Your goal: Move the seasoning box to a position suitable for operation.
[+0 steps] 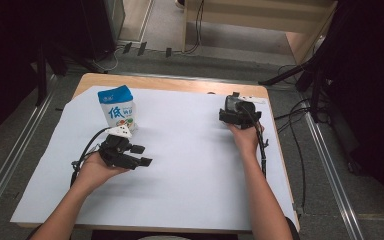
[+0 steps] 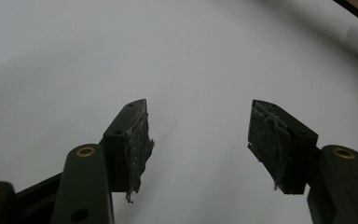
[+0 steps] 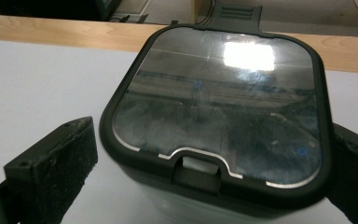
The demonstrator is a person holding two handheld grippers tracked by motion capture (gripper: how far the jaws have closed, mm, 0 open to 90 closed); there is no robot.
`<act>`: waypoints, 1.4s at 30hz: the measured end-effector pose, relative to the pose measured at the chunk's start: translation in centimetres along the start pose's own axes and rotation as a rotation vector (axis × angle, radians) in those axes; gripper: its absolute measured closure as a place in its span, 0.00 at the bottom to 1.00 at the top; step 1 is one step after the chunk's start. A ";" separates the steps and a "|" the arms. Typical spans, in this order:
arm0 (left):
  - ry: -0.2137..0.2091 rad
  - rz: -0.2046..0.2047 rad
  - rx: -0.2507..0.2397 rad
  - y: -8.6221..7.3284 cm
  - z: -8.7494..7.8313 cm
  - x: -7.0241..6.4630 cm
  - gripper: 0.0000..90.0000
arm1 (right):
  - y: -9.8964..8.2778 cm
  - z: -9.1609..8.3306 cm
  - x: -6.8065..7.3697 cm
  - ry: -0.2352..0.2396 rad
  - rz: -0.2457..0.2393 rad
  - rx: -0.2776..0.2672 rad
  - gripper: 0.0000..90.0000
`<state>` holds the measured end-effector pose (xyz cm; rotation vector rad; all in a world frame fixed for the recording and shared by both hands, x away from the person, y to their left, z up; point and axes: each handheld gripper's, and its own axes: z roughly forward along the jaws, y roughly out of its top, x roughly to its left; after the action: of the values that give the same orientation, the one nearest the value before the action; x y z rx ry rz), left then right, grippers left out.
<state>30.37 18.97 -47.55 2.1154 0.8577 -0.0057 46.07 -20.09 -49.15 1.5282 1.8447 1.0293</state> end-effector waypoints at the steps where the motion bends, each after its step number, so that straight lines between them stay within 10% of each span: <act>1: 0.001 0.002 0.002 -0.1 -0.1 0.0 0.43 | 0.0 0.2 0.0 -0.002 0.008 -0.004 0.00; 26: 0.013 -0.040 -0.013 -1.3 -1.1 0.2 0.43 | -0.2 1.9 -0.3 -0.048 0.006 -0.014 0.13; 42: 0.006 -0.044 -0.015 -0.8 -0.7 0.6 0.42 | 0.3 -0.6 0.4 0.038 -0.033 -0.038 0.17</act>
<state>30.18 20.17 -47.82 2.0834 0.9048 -0.0164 45.64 -19.81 -48.54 1.4613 1.8595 1.0786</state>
